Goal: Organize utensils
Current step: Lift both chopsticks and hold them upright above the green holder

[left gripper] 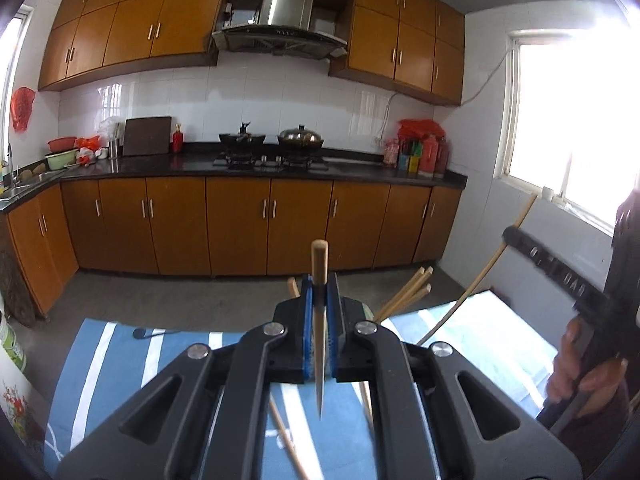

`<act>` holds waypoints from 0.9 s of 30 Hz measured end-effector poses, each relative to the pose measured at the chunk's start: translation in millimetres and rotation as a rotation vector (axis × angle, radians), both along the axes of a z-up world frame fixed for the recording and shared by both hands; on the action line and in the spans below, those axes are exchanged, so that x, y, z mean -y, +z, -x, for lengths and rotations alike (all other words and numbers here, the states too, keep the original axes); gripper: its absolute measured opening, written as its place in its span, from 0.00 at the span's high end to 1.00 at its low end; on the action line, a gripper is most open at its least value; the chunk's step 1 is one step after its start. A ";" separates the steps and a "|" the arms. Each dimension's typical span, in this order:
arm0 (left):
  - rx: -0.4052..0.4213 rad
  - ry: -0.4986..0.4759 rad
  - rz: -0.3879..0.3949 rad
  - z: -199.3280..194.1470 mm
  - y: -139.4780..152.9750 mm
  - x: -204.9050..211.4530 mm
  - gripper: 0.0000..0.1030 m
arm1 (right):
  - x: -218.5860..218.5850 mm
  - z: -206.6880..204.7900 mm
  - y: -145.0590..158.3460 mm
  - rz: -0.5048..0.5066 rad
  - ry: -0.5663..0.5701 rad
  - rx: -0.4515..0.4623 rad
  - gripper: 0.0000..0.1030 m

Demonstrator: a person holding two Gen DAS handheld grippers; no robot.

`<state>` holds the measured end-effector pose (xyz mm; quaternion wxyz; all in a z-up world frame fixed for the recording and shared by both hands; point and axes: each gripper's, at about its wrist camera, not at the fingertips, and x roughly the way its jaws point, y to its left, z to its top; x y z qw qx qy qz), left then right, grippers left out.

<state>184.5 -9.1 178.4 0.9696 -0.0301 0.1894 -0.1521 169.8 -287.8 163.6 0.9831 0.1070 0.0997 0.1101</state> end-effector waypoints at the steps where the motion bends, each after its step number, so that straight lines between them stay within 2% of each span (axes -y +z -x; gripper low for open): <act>1: 0.017 0.004 0.015 -3.8 5.3 2.2 0.93 | -3.8 -4.2 1.0 -0.001 -0.003 0.007 0.93; 5: 0.068 0.032 0.078 -22.9 22.3 7.2 0.93 | -13.4 -16.3 4.2 -0.004 -0.023 0.040 0.93; 9: 0.152 0.120 0.135 -45.4 35.9 11.5 0.93 | -19.2 -33.2 3.5 -0.025 -0.064 0.092 0.93; 14: 0.248 0.219 0.171 -70.4 33.0 17.3 0.93 | -24.8 -59.0 -14.5 -0.029 -0.101 0.095 0.93; 19: 0.216 0.235 0.180 -101.1 4.0 22.3 0.93 | -32.6 -83.7 -42.8 -0.005 -0.117 0.044 0.93; 27: 0.065 0.231 0.162 -131.9 -44.0 20.3 0.93 | -30.4 -97.7 -67.7 -0.015 -0.116 -0.052 0.93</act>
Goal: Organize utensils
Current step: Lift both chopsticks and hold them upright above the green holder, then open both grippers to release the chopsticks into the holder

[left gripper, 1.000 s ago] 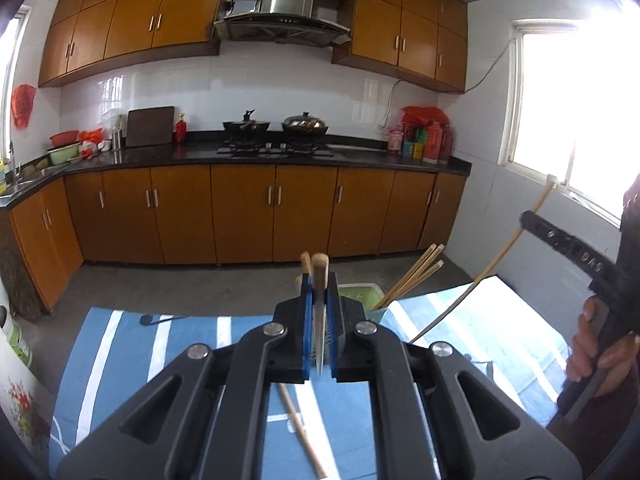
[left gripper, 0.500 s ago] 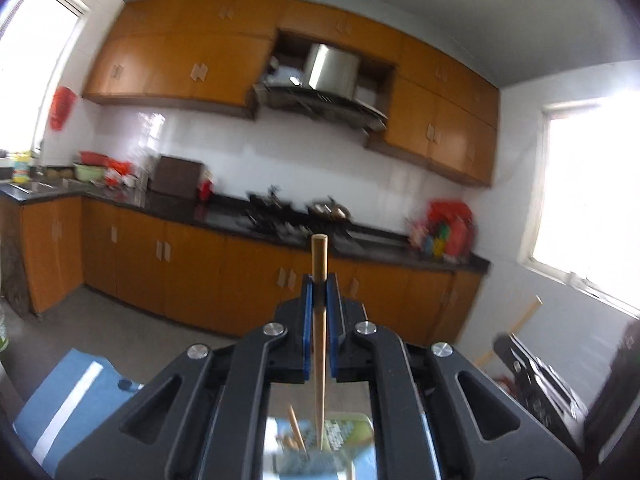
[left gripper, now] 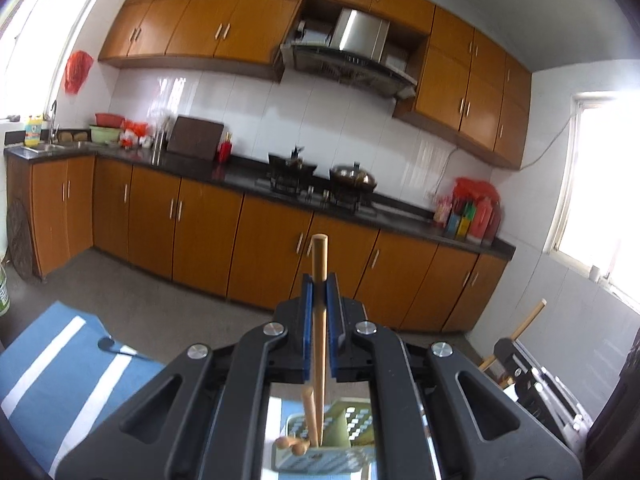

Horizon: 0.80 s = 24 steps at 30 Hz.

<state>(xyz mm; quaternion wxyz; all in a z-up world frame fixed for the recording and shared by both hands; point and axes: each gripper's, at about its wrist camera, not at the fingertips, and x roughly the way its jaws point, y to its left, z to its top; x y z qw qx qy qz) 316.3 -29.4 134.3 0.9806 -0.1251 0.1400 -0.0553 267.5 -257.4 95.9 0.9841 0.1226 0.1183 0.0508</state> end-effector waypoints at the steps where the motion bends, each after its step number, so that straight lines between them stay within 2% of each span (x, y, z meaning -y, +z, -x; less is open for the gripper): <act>1: -0.014 -0.005 -0.006 -1.6 -3.0 0.5 0.93 | 0.7 -0.2 -0.4 -0.005 -0.002 -0.011 0.92; 4: -0.045 -0.009 -0.021 -3.4 -6.6 0.5 0.92 | 1.5 2.6 2.3 -0.002 -0.007 -0.028 0.92; 6: -0.042 -0.016 -0.021 1.2 -3.3 -1.5 0.86 | 4.3 10.7 7.4 -0.003 -0.009 -0.025 0.88; 7: -0.037 -0.018 -0.023 5.2 -0.1 -2.1 0.83 | 5.8 13.7 9.4 -0.003 -0.013 -0.022 0.85; 8: -0.030 -0.017 -0.027 11.0 3.5 -2.8 0.78 | 7.3 18.3 12.2 -0.001 -0.020 -0.017 0.74; 10: -0.017 -0.026 -0.023 20.6 10.2 -4.5 0.74 | 13.0 31.2 16.1 0.008 -0.039 -0.008 0.64; 15: -0.029 -0.047 -0.030 63.4 15.3 -23.3 0.64 | 28.3 63.7 6.5 0.043 -0.059 -0.069 0.61; 17: -0.045 -0.051 -0.030 81.0 7.6 -32.7 0.60 | 34.1 74.0 -11.6 0.062 -0.055 -0.133 0.60; 20: -0.095 -0.035 -0.059 106.4 -20.5 -48.9 0.56 | 35.0 79.9 -53.1 0.096 -0.047 -0.272 0.60; 24: -0.236 0.009 -0.120 120.2 -83.5 -67.8 0.56 | 25.1 80.5 -118.2 0.070 0.014 -0.459 0.60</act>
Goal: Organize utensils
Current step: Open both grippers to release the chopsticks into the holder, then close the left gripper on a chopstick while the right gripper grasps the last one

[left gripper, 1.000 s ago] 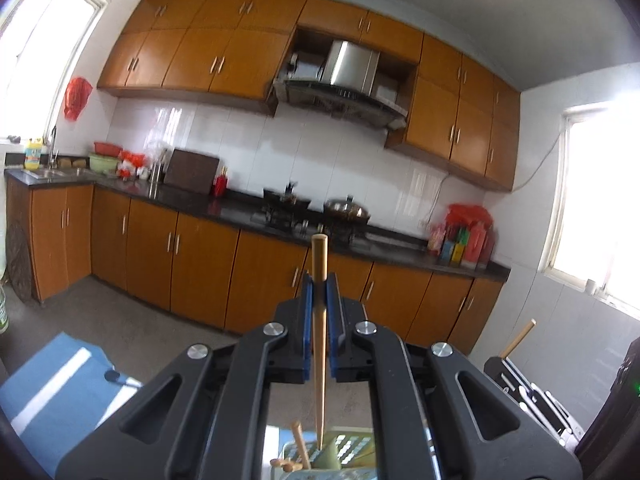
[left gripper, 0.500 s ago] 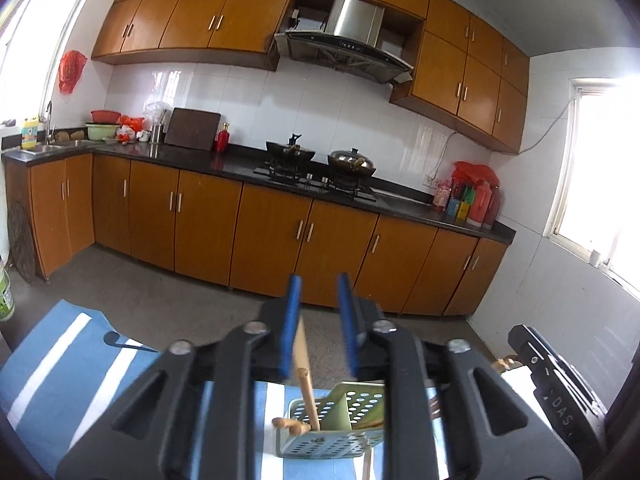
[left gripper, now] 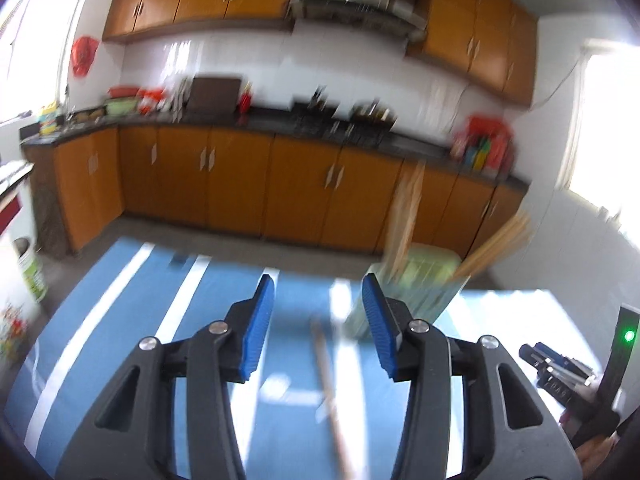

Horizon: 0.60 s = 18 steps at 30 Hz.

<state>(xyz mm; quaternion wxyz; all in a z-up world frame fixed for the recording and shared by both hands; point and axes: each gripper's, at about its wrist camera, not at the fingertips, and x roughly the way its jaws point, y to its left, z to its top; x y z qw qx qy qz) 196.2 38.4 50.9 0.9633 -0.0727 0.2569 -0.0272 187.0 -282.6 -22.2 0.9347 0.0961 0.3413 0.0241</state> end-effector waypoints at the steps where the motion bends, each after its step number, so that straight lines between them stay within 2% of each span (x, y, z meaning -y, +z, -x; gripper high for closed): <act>1: -0.042 0.016 -0.016 0.9 -18.1 -3.8 0.56 | -5.7 -0.3 -16.9 -0.023 0.026 -0.044 0.60; 4: -0.153 0.041 -0.025 1.4 -59.3 -14.1 0.56 | -30.2 0.0 -53.4 -0.036 0.090 -0.132 0.61; 8: -0.254 0.047 -0.008 2.4 -93.5 -20.0 0.56 | -57.8 -9.9 -73.8 0.015 0.122 -0.184 0.63; 11: -0.268 0.030 -0.012 4.2 -101.0 -16.5 0.55 | -62.2 -14.9 -86.7 0.035 0.109 -0.216 0.69; 13: -0.271 0.018 -0.020 6.3 -103.8 -13.1 0.52 | -62.7 -13.3 -92.3 0.057 0.104 -0.202 0.72; 15: -0.273 0.006 -0.026 4.1 -105.8 -5.6 0.52 | -63.6 -12.0 -94.3 0.085 0.099 -0.191 0.88; 16: -0.276 -0.003 -0.030 2.2 -106.9 -1.2 0.52 | -61.3 -12.2 -95.5 0.098 0.090 -0.187 0.92; 18: -0.285 -0.021 -0.038 -3.5 -109.7 8.6 0.52 | -51.8 -12.7 -95.9 0.086 0.064 -0.186 0.92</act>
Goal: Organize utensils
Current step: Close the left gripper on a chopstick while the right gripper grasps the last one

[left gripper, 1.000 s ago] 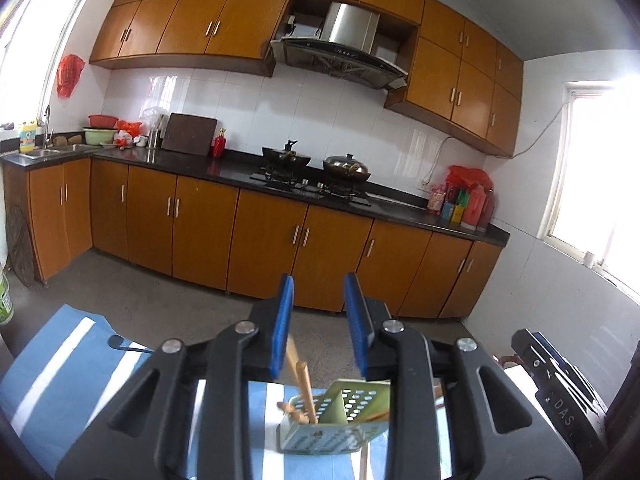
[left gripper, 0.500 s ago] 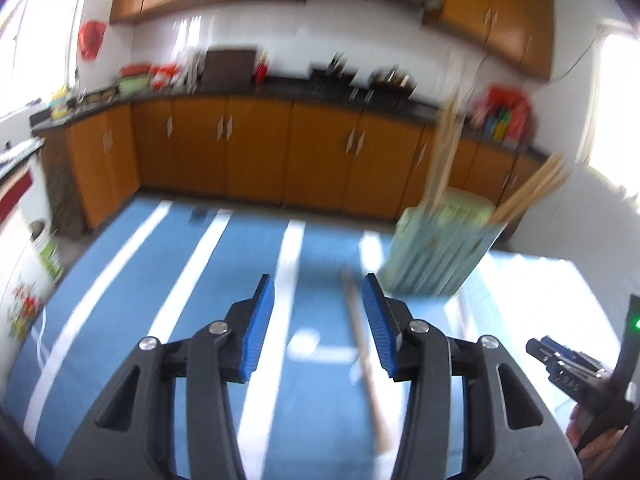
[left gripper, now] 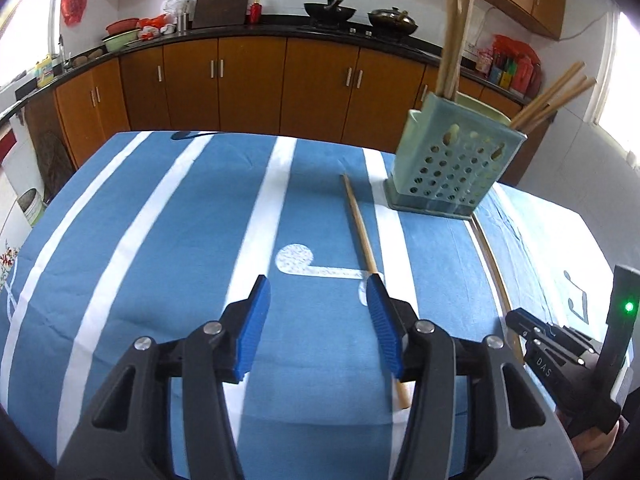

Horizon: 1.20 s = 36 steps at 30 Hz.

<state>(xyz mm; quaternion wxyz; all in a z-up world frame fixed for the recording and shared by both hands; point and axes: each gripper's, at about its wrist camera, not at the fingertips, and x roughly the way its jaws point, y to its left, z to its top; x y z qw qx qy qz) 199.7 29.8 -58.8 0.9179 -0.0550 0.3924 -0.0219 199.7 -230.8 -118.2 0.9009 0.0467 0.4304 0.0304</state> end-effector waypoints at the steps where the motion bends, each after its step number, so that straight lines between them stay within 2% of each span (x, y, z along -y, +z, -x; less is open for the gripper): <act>1: -0.006 -0.008 -0.001 -1.8 -2.0 5.0 0.52 | 6.7 2.0 3.3 0.000 -0.021 0.000 0.93; 3: -0.023 -0.032 0.003 -4.3 -8.8 15.0 0.51 | 20.4 2.5 4.9 0.000 -0.076 0.000 0.93; 7: -0.046 -0.073 -0.021 -7.3 -22.8 35.5 0.48 | 64.3 3.0 4.8 0.007 -0.281 -0.011 0.93; 9: -0.060 -0.086 -0.044 -10.5 -30.7 44.1 0.48 | 78.8 3.8 4.5 0.000 -0.327 -0.015 0.93; 12: -0.082 -0.088 -0.080 -16.3 -42.4 54.3 0.52 | 84.5 5.5 5.0 -0.002 -0.310 -0.018 0.93; 14: -0.096 -0.087 -0.096 -20.0 -49.4 59.1 0.62 | 79.8 7.4 5.3 -0.001 -0.283 -0.015 0.93; 15: -0.104 -0.084 -0.104 -21.8 -53.2 60.8 0.72 | 76.1 7.3 5.3 -0.003 -0.268 -0.013 0.93; 16: -0.107 -0.076 -0.117 -23.1 -57.1 62.1 0.75 | 71.7 7.3 5.4 -0.004 -0.248 -0.011 0.93; 17: -0.092 -0.072 -0.137 -23.4 -57.9 63.7 0.86 | 67.4 6.7 5.3 -0.003 -0.233 -0.010 0.93; 18: -0.090 -0.072 -0.140 -24.8 -58.0 61.6 0.92 | 62.8 6.2 5.4 -0.003 -0.215 -0.008 0.93; 25: -0.106 0.020 -0.125 -38.7 -54.0 12.1 0.92 | 41.1 4.2 5.9 0.051 -0.120 0.011 0.93; 27: -0.106 0.012 -0.128 -39.4 -52.9 3.8 0.92 | 39.6 3.5 6.2 0.074 -0.114 0.017 0.93; 30: -0.089 0.002 -0.159 -37.8 -53.3 0.0 0.89 | 41.4 0.0 5.4 0.092 -0.114 0.021 0.92; 36: -0.089 0.005 -0.146 -37.1 -55.8 0.0 0.88 | 40.7 -1.1 4.7 0.105 -0.113 0.020 0.92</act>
